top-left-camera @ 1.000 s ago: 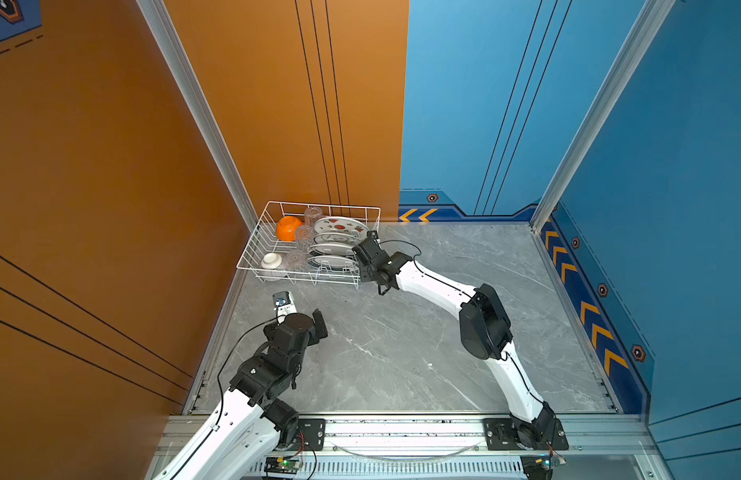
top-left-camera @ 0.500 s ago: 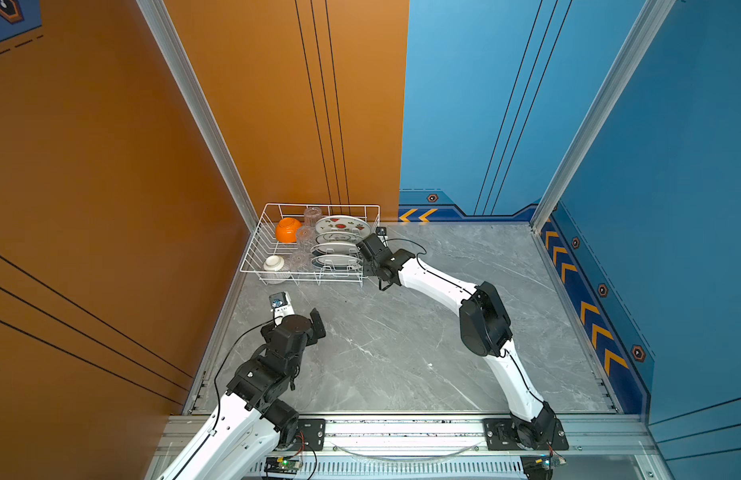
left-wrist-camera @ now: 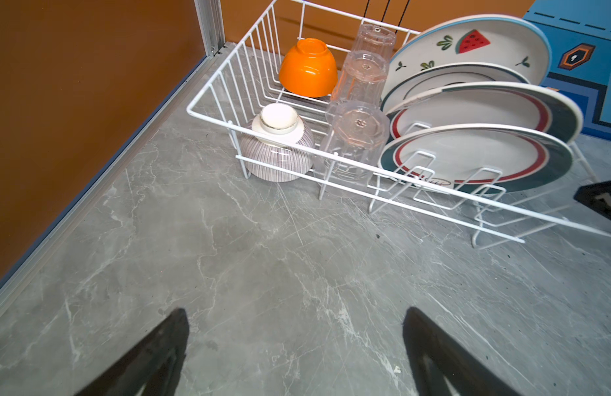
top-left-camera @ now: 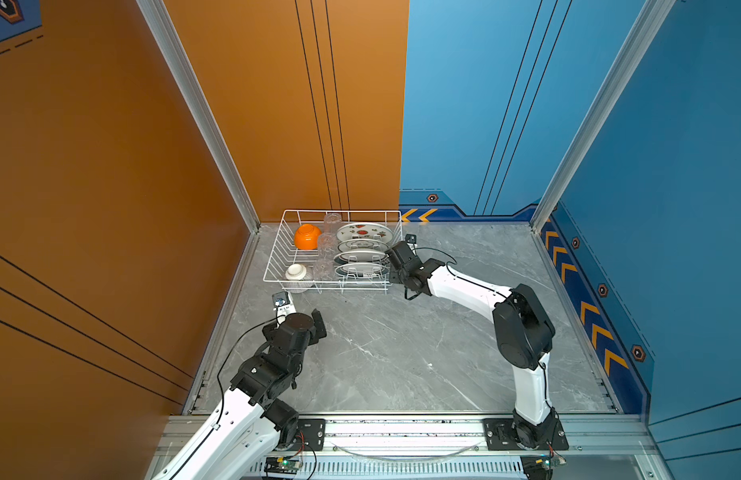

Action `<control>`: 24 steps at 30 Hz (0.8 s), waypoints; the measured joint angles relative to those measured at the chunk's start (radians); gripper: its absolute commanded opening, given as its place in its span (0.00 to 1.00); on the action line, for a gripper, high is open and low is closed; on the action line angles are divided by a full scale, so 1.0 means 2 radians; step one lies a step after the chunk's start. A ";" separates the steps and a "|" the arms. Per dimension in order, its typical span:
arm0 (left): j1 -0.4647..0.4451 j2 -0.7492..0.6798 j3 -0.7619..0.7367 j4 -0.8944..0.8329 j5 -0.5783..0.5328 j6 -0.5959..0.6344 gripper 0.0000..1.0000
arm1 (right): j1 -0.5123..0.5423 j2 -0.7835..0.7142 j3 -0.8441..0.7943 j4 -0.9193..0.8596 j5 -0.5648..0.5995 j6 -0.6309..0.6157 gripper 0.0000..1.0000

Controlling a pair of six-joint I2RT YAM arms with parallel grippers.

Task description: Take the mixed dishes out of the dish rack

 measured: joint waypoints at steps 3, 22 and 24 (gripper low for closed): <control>-0.002 0.002 0.000 0.000 0.000 0.000 0.98 | -0.004 -0.048 -0.065 0.011 0.004 0.009 0.00; -0.063 0.058 0.046 0.000 -0.003 -0.001 0.98 | 0.034 -0.328 -0.358 -0.014 0.057 0.059 0.00; -0.075 0.065 0.051 0.001 -0.006 0.000 0.98 | 0.035 -0.346 -0.373 -0.014 0.059 0.061 0.00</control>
